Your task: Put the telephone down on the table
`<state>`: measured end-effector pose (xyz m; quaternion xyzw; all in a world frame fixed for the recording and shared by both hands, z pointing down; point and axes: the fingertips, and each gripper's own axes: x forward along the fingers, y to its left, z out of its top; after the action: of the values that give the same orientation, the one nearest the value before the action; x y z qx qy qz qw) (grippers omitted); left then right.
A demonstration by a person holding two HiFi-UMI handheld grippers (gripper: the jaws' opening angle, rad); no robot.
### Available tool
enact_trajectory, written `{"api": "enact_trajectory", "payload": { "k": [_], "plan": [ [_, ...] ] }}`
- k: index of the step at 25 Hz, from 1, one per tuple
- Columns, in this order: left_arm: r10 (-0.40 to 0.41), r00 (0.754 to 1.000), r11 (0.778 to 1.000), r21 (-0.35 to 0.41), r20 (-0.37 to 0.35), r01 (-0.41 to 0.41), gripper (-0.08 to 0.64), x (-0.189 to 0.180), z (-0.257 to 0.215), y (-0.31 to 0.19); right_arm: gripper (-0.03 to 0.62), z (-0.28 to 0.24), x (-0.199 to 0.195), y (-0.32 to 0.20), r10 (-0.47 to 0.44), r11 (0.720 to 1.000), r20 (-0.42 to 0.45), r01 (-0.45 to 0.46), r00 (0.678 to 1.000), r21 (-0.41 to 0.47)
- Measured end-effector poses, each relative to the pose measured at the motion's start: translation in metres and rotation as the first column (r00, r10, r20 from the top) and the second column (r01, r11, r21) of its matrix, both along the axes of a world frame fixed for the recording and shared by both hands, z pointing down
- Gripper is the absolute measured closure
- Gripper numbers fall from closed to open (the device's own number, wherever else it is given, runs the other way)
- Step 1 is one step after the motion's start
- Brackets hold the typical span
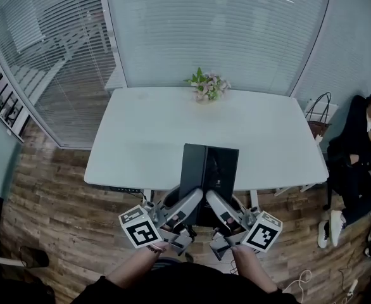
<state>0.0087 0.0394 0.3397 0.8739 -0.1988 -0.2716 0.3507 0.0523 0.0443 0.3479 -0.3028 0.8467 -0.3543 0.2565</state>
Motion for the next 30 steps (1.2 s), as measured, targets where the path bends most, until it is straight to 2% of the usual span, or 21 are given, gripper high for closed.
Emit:
{"api": "enact_trajectory", "payload": {
  "k": [10,30],
  "plan": [
    [0.030,1.000,1.000,0.005,0.001,-0.030,0.359,0.008,0.003,-0.050,0.405,0.003,0.007,-0.049,0.034,0.999,0.003,-0.034,0.999,0.005],
    [0.043,0.999,0.999,-0.011,0.001,-0.043,0.359,-0.001,0.002,-0.171,0.405,0.001,-0.002,-0.170,0.046,0.999,0.006,-0.046,0.999,-0.012]
  ]
}}
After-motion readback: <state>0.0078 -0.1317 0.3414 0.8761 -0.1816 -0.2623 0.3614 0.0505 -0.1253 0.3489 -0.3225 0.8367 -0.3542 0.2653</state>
